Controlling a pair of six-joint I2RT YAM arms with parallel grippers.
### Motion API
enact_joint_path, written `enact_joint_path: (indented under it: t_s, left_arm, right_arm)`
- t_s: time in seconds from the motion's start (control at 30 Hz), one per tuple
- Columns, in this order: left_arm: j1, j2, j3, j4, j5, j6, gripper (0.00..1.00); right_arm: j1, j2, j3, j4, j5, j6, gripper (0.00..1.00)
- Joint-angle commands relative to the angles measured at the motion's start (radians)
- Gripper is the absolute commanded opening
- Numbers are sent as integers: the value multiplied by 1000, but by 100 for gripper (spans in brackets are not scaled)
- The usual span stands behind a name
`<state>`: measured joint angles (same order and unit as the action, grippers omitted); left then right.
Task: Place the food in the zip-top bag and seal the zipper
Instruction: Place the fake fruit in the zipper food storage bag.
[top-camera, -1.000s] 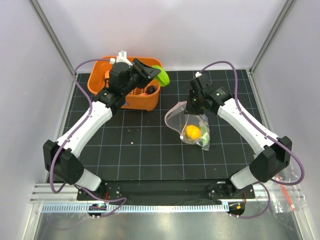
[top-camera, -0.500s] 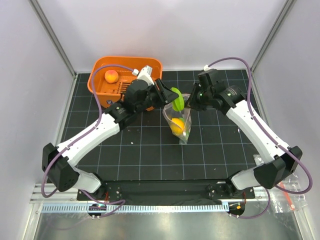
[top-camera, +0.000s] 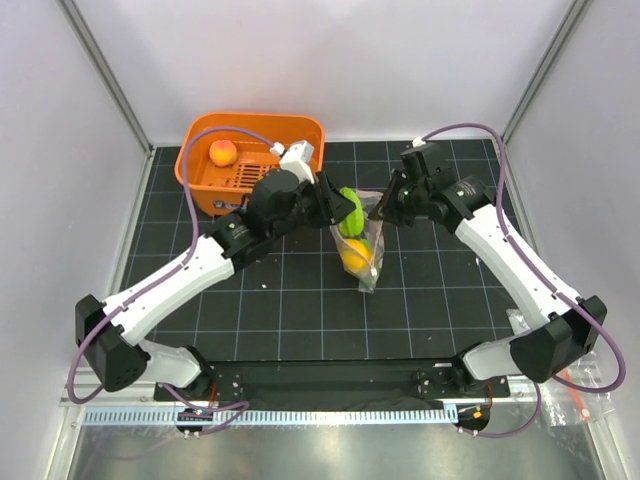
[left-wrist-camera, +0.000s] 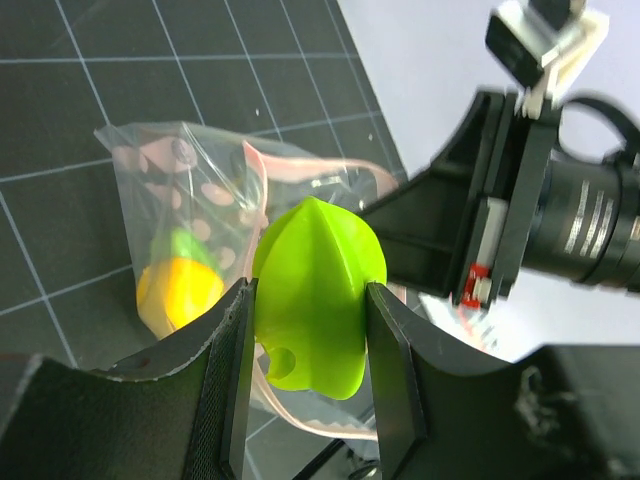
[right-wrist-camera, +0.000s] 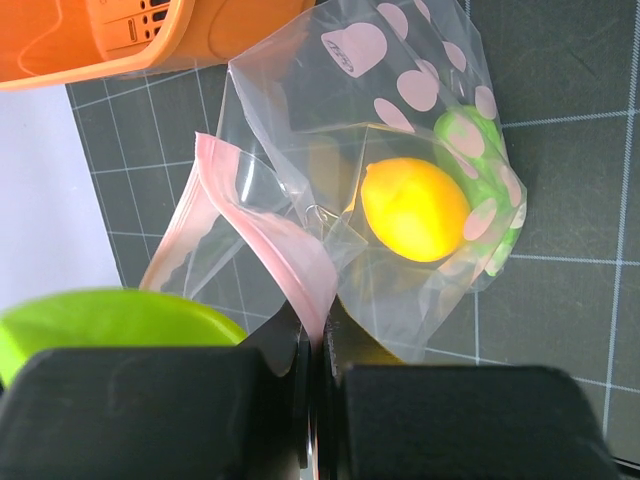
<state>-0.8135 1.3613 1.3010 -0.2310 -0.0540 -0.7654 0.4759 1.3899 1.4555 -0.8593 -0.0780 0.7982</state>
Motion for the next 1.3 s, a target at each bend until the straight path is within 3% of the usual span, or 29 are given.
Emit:
enact_joint_path:
  t_s: [0.0,0.3,0.47,0.57,0.7,0.8,0.9,1.03,1.13,1.27]
  left_arm:
    - [-36,-8,38,-10,-35,67,20]
    - [-75,87,159,-106,-33,163,20]
    - [-88,114,161,-134,-46,192,29]
    - [-88,122,153,-149,-60,193,37]
    - [-88,136,138,-157,-64,190,75]
    - [-88,140,159,-182,-73,192,85]
    - [-88,144,190,-202,-93,202,92]
    - [-88,156,248,-258,-118,228,93]
    - [-78,160,305,-336,-234,222,100]
    - [25,170,362,-430,-311,180,100]
  right_arm:
    - [-10,-35,-4,42,-29,13,1]
    - [-13,-49,2,42,-9,21,1]
    - [-16,-58,2,34,1,19,1]
    - [-19,-65,3,31,17,18,1]
    - [-19,-66,-1,31,21,18,1]
    - [-20,-66,-6,28,26,16,1]
    - [-20,-72,-17,29,32,18,1]
    - [-20,-77,-33,37,37,16,1]
    - [-20,-80,-41,34,43,9,1]
    - [-22,-88,-49,31,50,-7,1]
